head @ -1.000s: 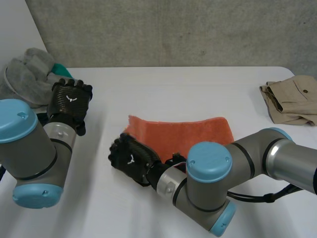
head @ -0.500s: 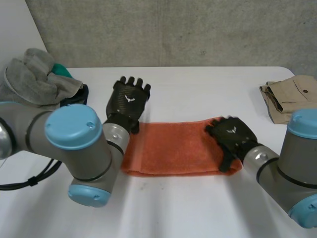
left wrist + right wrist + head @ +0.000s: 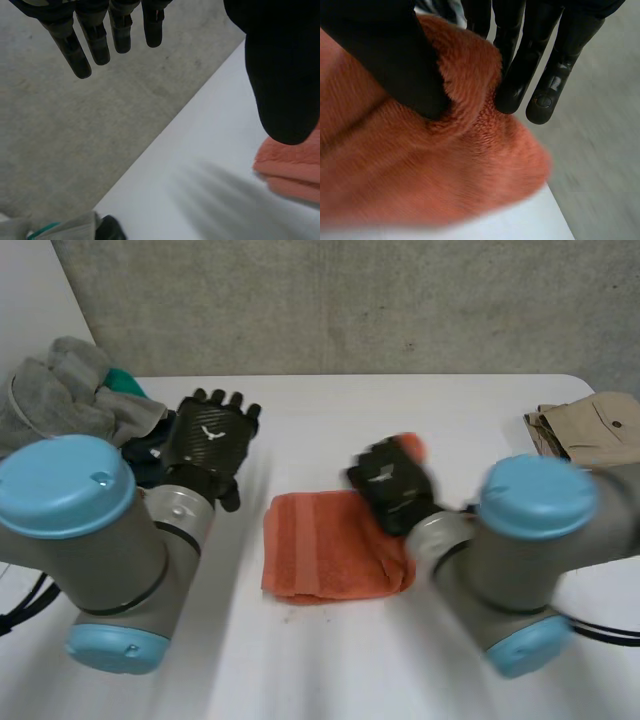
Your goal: Fold the laundry.
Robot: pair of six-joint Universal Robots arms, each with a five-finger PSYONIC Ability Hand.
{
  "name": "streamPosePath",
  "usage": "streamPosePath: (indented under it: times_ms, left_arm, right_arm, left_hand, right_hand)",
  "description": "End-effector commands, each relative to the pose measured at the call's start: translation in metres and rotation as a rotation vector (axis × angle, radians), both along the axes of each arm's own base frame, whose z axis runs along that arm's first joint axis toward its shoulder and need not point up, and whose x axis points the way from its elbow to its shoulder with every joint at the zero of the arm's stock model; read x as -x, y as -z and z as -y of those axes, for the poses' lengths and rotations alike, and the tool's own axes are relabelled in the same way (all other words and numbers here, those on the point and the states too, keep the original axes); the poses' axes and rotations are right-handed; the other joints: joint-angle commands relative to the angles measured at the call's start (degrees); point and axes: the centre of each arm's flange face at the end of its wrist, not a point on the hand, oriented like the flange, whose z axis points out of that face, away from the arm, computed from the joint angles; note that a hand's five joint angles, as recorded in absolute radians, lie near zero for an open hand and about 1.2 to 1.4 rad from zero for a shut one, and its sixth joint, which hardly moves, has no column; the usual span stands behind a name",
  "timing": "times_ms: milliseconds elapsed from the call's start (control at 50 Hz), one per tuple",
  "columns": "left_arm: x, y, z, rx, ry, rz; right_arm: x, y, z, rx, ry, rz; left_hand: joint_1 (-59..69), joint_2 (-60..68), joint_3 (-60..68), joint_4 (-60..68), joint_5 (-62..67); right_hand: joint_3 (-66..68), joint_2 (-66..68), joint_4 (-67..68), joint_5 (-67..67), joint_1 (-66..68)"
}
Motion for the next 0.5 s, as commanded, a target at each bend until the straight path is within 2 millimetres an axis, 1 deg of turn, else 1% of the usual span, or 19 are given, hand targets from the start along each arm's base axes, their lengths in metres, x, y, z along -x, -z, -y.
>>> streamPosePath:
  times_ms: [20,40,100,120,180,200,240,260,280,320,340,360,400,420,440,480,500]
  left_arm:
    - [-0.023,0.004,0.012,-0.023,-0.074,-0.003]
    - [-0.025,0.006,0.013,-0.032,-0.08,-0.006]
    - [-0.027,0.008,0.014,-0.041,-0.085,-0.013]
    - [-0.027,0.008,0.015,-0.042,-0.088,-0.02]
    - [-0.027,0.006,0.019,-0.039,-0.09,-0.036]
    - [-0.026,0.003,0.02,-0.032,-0.089,-0.045]
    - [-0.021,-0.002,0.02,-0.015,-0.076,-0.058]
    - [-0.019,-0.004,0.021,-0.01,-0.071,-0.065]
    - [-0.015,-0.008,0.022,0.001,-0.061,-0.077]
    - [-0.008,-0.009,0.021,0.004,-0.043,-0.092]
    - [-0.002,-0.01,0.02,0.004,-0.026,-0.103]
    - [0.01,-0.009,0.015,-0.006,0.008,-0.125]
    - [0.025,-0.007,0.009,-0.019,0.048,-0.151]
    - [0.032,-0.005,0.006,-0.028,0.068,-0.163]
    - [0.042,0.002,0.002,-0.052,0.092,-0.171]
    - [0.051,0.011,-0.001,-0.083,0.111,-0.171]
    - [0.057,0.019,-0.003,-0.114,0.123,-0.163]
  right_arm:
    - [-0.055,0.039,-0.053,-0.042,-0.305,-0.045]
    - [-0.058,0.043,-0.056,-0.062,-0.327,-0.036]
    - [-0.06,0.038,-0.055,-0.091,-0.322,0.005]
    - [-0.06,0.029,-0.051,-0.116,-0.298,0.055]
    - [-0.056,0.011,-0.047,-0.175,-0.248,0.15]
    - [-0.05,-0.003,-0.041,-0.218,-0.198,0.228]
    - [-0.038,-0.017,-0.028,-0.262,-0.129,0.31]
    - [-0.022,-0.025,-0.013,-0.295,-0.058,0.372]
    - [-0.013,-0.029,-0.005,-0.308,-0.024,0.4]
    - [0.003,-0.037,0.008,-0.328,0.033,0.446]
    - [0.016,-0.044,0.014,-0.345,0.08,0.463]
    - [0.022,-0.044,0.018,-0.355,0.105,0.461]
    - [0.029,-0.046,0.02,-0.383,0.138,0.453]
    - [0.033,-0.043,0.019,-0.414,0.165,0.435]
    - [0.034,-0.041,0.02,-0.427,0.182,0.425]
    - [0.037,-0.036,0.023,-0.448,0.216,0.409]
    - [0.037,-0.028,0.027,-0.463,0.246,0.396]
  left_hand:
    - [-0.25,-1.24,-1.74,-1.18,-2.1]
    - [-0.25,-1.24,-1.74,-1.18,-2.1]
    - [-0.25,-1.24,-1.74,-1.18,-2.1]
    - [-0.25,-1.24,-1.74,-1.18,-2.1]
    - [-0.25,-1.24,-1.74,-1.18,-2.1]
    - [-0.25,-1.24,-1.74,-1.18,-2.1]
    - [-0.25,-1.24,-1.74,-1.18,-2.1]
    - [-0.25,-1.24,-1.74,-1.18,-2.1]
    - [-0.25,-1.24,-1.74,-1.18,-2.1]
    - [-0.25,-1.24,-1.74,-1.18,-2.1]
    - [-0.09,-1.07,-1.58,-1.02,-1.94]
    - [0.08,-0.91,-1.41,-0.85,-1.77]
    - [0.25,-0.74,-1.24,-0.68,-1.6]
    - [0.42,-0.57,-1.07,-0.51,-1.43]
    - [0.75,-0.24,-0.74,-0.18,-1.1]
    - [0.92,-0.06,-0.57,0.0,-0.93]
    - [0.92,-0.06,-0.57,0.0,-0.93]
  right_hand:
    - [1.56,2.95,1.16,3.3,23.51]
    - [-22.53,-21.13,-22.93,-20.79,-0.57]
    - [-44.4,-43.0,-44.8,-42.66,-22.45]
    - [-57.84,-56.45,-58.25,-56.11,-35.89]
    - [-57.84,-56.45,-58.25,-56.11,-35.89]
    - [-57.84,-56.45,-58.25,-56.11,-35.89]
    - [-57.84,-56.45,-58.25,-56.11,-35.89]
    - [-57.84,-56.45,-58.25,-56.11,-35.89]
    - [-57.84,-56.45,-58.25,-56.11,-35.89]
    - [-57.84,-56.45,-58.25,-56.11,-35.89]
    - [-57.84,-56.45,-58.25,-56.11,-35.89]
    - [-57.84,-56.45,-58.25,-56.11,-35.89]
    - [-57.84,-56.45,-58.25,-56.11,-35.89]
    - [-57.84,-56.45,-58.25,-56.11,-35.89]
    - [-57.84,-56.45,-58.25,-56.11,-35.89]
    - [-57.84,-56.45,-58.25,-56.11,-35.89]
    - [-57.84,-56.45,-58.25,-56.11,-35.89]
